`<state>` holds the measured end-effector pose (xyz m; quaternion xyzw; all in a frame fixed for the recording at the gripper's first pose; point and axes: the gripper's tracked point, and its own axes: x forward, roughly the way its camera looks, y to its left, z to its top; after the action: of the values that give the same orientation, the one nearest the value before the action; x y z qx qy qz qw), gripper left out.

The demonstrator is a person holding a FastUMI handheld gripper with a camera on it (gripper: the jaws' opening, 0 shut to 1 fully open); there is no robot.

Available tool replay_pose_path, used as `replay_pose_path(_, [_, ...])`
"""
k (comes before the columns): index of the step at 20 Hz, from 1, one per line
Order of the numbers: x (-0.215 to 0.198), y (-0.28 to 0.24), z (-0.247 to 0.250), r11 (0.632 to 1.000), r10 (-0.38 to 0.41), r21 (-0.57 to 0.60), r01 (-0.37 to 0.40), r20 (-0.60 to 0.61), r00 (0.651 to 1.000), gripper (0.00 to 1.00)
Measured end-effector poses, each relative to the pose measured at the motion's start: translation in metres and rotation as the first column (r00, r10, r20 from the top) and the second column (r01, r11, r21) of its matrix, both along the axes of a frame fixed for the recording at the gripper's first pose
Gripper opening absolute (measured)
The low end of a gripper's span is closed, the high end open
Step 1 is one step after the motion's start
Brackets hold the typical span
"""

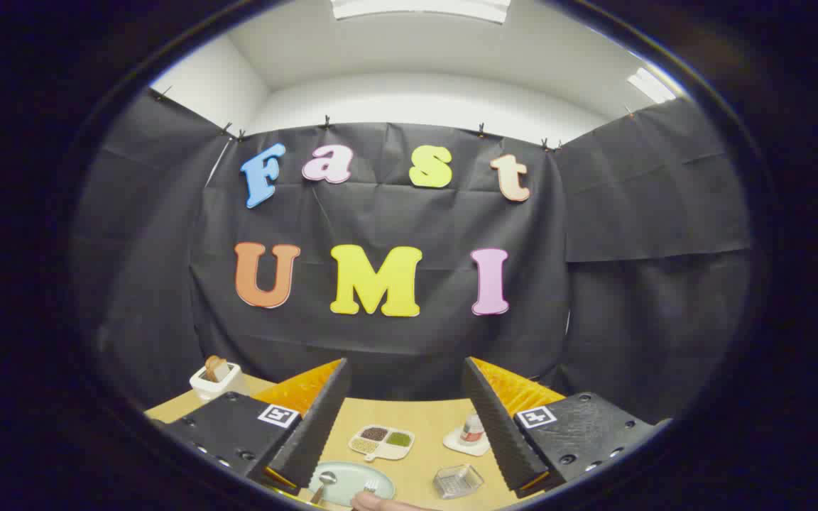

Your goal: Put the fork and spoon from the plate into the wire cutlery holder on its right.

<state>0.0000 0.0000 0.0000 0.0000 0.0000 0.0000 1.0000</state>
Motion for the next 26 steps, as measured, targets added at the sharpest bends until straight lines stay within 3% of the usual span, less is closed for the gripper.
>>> replay_pose_path(10, [0.016,-0.03,-0.04,0.999,-0.032,0.023,0.035,-0.094,0.995,0.95])
replay_pose_path(16, [0.021,-0.013,-0.129,1.0,0.009,-0.016,-0.013,-0.26,0.966,0.95])
replay_pose_path(20, [0.011,0.0,-0.224,0.997,0.038,-0.05,-0.066,-0.433,0.901,0.95])
replay_pose_path(26, [-0.024,0.015,-0.326,0.994,0.062,-0.029,-0.109,-0.669,0.741,0.95])
